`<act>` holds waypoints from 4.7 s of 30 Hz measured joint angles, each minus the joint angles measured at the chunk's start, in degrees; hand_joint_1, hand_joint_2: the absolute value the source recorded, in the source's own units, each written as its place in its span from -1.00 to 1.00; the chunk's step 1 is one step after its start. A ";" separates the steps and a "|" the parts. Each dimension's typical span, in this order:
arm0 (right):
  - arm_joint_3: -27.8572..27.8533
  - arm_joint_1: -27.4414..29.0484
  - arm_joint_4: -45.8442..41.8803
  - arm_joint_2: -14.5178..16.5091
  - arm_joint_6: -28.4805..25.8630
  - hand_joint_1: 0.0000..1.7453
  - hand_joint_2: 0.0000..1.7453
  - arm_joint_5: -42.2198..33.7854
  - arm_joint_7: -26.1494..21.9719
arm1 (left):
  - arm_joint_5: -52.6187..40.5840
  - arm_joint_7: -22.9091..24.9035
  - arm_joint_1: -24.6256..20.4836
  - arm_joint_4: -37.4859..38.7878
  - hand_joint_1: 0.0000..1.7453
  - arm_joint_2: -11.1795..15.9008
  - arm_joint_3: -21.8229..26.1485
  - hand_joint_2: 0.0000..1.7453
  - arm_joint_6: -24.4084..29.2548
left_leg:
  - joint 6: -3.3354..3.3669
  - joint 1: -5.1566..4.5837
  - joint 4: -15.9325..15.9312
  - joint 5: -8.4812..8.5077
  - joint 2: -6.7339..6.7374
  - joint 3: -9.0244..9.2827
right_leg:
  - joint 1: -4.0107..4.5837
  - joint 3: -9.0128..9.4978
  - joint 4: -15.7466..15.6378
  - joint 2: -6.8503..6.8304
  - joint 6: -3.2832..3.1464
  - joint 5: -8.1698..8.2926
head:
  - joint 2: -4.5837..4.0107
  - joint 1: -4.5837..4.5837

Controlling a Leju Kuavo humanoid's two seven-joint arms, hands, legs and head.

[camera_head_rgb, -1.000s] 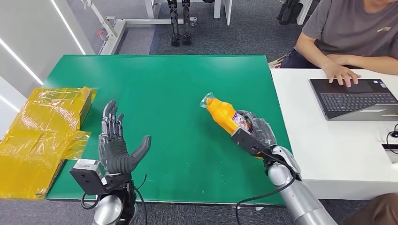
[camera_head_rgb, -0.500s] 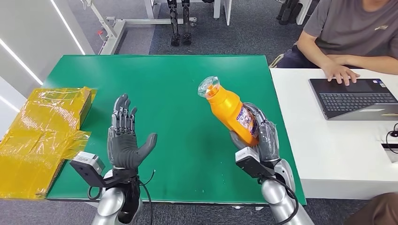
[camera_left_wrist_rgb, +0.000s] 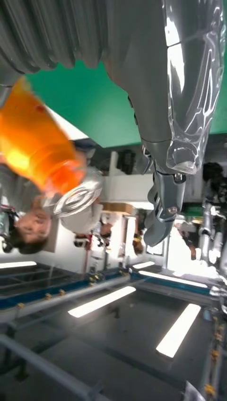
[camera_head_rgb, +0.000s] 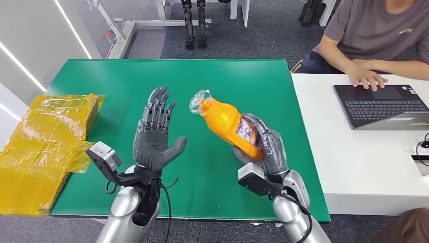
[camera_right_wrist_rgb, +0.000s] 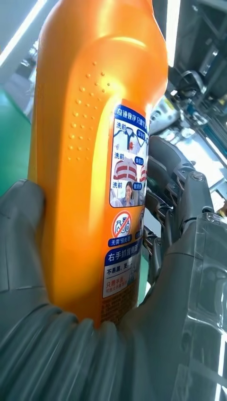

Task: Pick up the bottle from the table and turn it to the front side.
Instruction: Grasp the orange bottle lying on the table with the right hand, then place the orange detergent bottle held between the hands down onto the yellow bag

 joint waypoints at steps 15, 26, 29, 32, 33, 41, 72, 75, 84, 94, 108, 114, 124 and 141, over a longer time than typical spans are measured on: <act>2.12 -2.37 4.38 0.61 -1.17 1.00 1.00 2.12 -2.20 | 0.60 2.15 -2.30 3.03 -1.00 -0.36 -0.97 1.00 -1.43 | 0.00 0.00 0.00 0.00 0.00 -0.01 | 0.00 -0.01 0.01 0.00 0.00 0.00 | 0.00 0.00; 2.47 -2.34 1.33 1.65 -5.82 1.00 1.00 -0.47 -5.69 | 1.72 2.43 -2.72 4.91 -1.00 -0.34 -0.96 1.00 -0.51 | 0.00 0.00 0.00 0.00 0.01 0.00 | 0.00 -0.01 0.01 0.00 0.00 0.00 | 0.00 0.00; 2.70 -2.32 0.69 1.88 -5.97 1.00 1.00 -0.56 -5.80 | 1.87 2.43 -2.79 5.46 -1.00 -0.31 -0.96 1.00 -0.31 | 0.00 0.00 0.00 0.00 0.01 0.00 | 0.00 -0.01 0.01 0.00 0.00 0.00 | 0.00 -0.01; 3.02 -2.28 0.54 1.92 -5.28 1.00 1.00 -0.67 -5.45 | 1.92 2.43 -2.81 5.82 -1.00 -0.24 -0.96 1.00 -0.17 | 0.00 0.00 0.00 0.00 0.00 -0.01 | 0.00 -0.01 0.01 0.00 0.00 0.00 | 0.00 -0.01; 3.15 -2.28 0.65 1.92 -4.55 1.00 1.00 -0.66 -4.94 | 1.90 2.43 -2.81 5.86 -1.00 -0.24 -0.96 1.00 -0.14 | 0.00 0.00 0.00 0.00 0.00 -0.01 | 0.00 -0.01 0.01 0.00 0.00 0.00 | 0.00 0.00; 4.07 -2.88 4.68 1.92 2.80 1.00 1.00 1.10 0.50 | 0.89 2.18 -2.67 5.83 -1.00 0.07 -0.97 1.00 0.56 | 0.00 0.00 0.00 0.00 -0.01 -0.02 | 0.00 -0.01 0.02 -0.02 0.00 0.00 | 0.00 -0.01; 6.17 -6.74 9.53 3.91 0.22 1.00 1.00 -0.94 -6.86 | 3.71 4.17 -2.66 6.44 -1.00 0.29 -0.80 1.00 -2.41 | -0.01 0.01 0.00 0.01 -0.01 -0.01 | 0.01 -0.02 0.03 0.00 0.00 0.00 | 0.00 -0.01; 6.55 -6.92 10.21 4.00 1.06 1.00 1.00 -1.06 -6.78 | 4.19 4.53 -2.70 6.52 -1.00 0.16 -0.80 1.00 -3.21 | -0.01 0.01 0.00 0.01 -0.01 -0.01 | 0.01 -0.02 0.03 0.00 0.00 0.00 | 0.00 -0.01; 6.87 -9.28 15.81 5.12 5.55 1.00 1.00 -2.61 -7.34 | 4.69 6.17 -3.61 6.79 -1.00 0.01 -0.86 1.00 -4.75 | -0.03 0.01 0.00 0.02 0.01 0.01 | 0.01 -0.03 0.03 0.03 -0.01 0.00 | 0.00 -0.01; 7.34 -10.67 19.88 6.01 8.03 1.00 1.00 -1.58 -7.62 | 2.10 6.82 -4.37 8.87 -1.00 0.02 -0.88 1.00 -2.05 | -0.04 0.01 0.00 0.03 0.01 0.00 | 0.01 -0.05 0.04 0.03 -0.01 0.00 | 0.00 0.00; 8.28 -10.53 20.23 6.03 9.13 1.00 1.00 -2.14 -8.22 | -1.66 7.51 -6.54 11.74 1.00 -0.49 -1.23 1.00 1.84 | -0.04 0.01 0.00 0.03 0.00 -0.01 | 0.01 -0.05 0.04 0.03 -0.01 0.00 | 0.00 -0.01; 8.36 -10.81 20.32 6.04 9.22 1.00 1.00 -2.86 -8.42 | -1.00 6.35 -6.90 12.86 1.00 -0.50 -1.23 1.00 3.00 | -0.04 0.01 0.00 0.03 0.00 -0.01 | 0.01 -0.04 0.05 0.03 -0.01 0.00 | 0.00 -0.01; 9.14 -11.68 21.53 6.05 9.07 1.00 1.00 -4.20 -9.40 | -0.75 5.94 -7.14 13.15 1.00 -0.52 -1.09 1.00 3.49 | -0.04 0.01 0.00 0.03 -0.01 -0.02 | 0.01 -0.04 0.06 0.01 -0.01 0.00 | 0.00 -0.01; 8.18 -8.21 14.83 6.05 0.91 -1.00 1.00 -9.18 -8.20 | -1.97 5.24 -6.93 13.03 1.00 -0.76 -0.20 1.00 4.23 | -0.04 0.01 0.00 0.03 0.00 -0.02 | 0.01 -0.05 0.06 0.02 -0.01 0.00 | 0.00 0.00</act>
